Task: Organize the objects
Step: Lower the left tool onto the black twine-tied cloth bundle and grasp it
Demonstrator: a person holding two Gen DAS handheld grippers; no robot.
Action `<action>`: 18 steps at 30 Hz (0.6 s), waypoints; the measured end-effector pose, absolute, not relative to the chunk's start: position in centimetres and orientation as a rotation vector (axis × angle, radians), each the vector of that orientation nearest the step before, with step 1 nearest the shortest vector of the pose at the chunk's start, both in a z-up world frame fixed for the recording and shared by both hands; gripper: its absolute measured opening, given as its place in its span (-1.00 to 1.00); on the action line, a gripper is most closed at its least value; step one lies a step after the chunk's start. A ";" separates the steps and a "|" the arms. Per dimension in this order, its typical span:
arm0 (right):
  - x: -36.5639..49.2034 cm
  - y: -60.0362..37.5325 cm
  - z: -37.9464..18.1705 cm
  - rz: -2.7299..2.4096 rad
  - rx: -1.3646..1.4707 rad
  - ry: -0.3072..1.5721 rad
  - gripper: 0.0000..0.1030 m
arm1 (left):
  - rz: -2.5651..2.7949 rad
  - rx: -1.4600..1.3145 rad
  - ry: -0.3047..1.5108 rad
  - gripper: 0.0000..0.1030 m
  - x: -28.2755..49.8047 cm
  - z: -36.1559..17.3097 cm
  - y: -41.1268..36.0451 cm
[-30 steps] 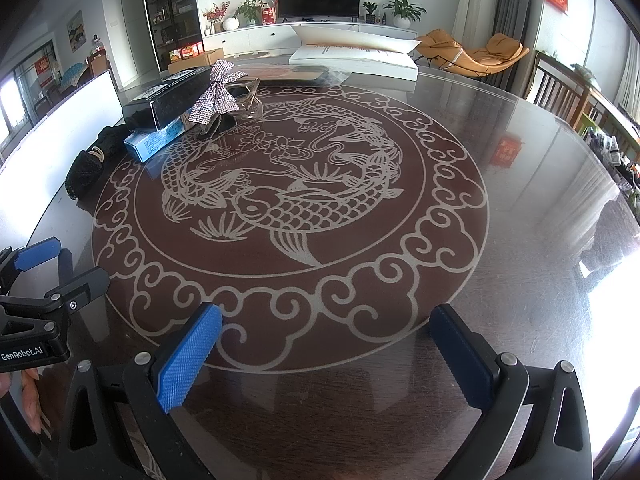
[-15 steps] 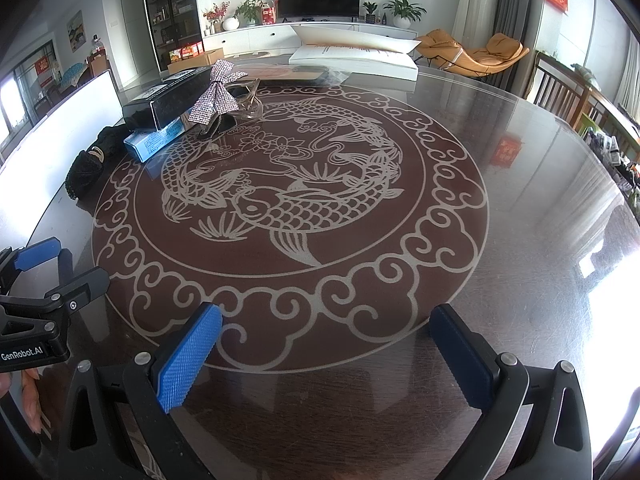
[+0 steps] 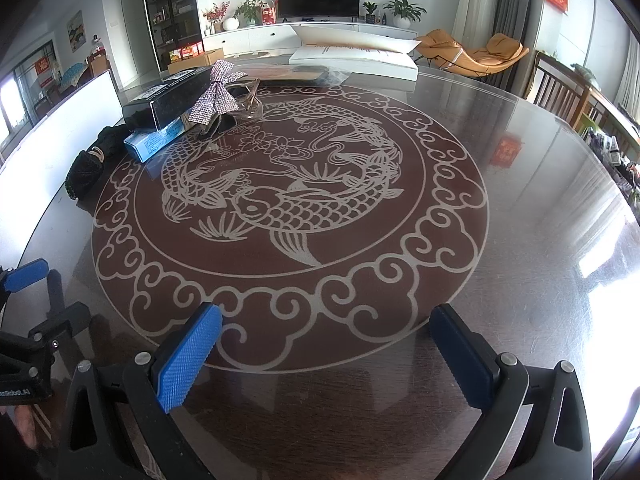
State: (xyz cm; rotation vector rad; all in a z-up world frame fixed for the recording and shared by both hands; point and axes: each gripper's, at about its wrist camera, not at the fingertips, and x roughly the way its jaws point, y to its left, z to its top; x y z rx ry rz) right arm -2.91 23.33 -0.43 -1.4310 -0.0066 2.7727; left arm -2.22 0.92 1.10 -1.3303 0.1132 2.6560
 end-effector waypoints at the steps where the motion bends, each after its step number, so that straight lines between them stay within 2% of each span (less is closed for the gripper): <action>1: -2.9 23.3 -0.4 2.773 -1.431 -0.007 1.00 | 2.695 -1.291 0.086 1.00 -2.4 1.8 0.1; 6: -3.0 23.3 -0.3 2.773 -1.431 -0.007 1.00 | 2.865 -1.259 -0.070 1.00 -8.5 5.7 -4.1; 11: -2.9 23.4 -0.5 2.773 -1.431 -0.007 1.00 | 2.724 -1.560 0.008 0.99 -17.2 2.8 -4.7; 12: -2.9 23.4 -0.5 2.773 -1.431 -0.007 1.00 | 2.709 -1.579 0.040 0.60 -17.9 2.0 -4.5; 13: -2.8 23.4 -0.5 2.773 -1.431 -0.006 1.00 | 2.701 -1.564 0.055 -0.02 -18.0 1.7 -4.4; 15: -2.8 23.4 -0.5 2.773 -1.431 -0.006 1.00 | 2.721 -1.472 0.035 -0.34 -16.7 1.8 -4.4; 18: -2.9 23.3 -0.5 2.773 -1.431 -0.006 1.00 | 2.719 -1.412 0.048 -0.35 -13.1 1.5 -4.0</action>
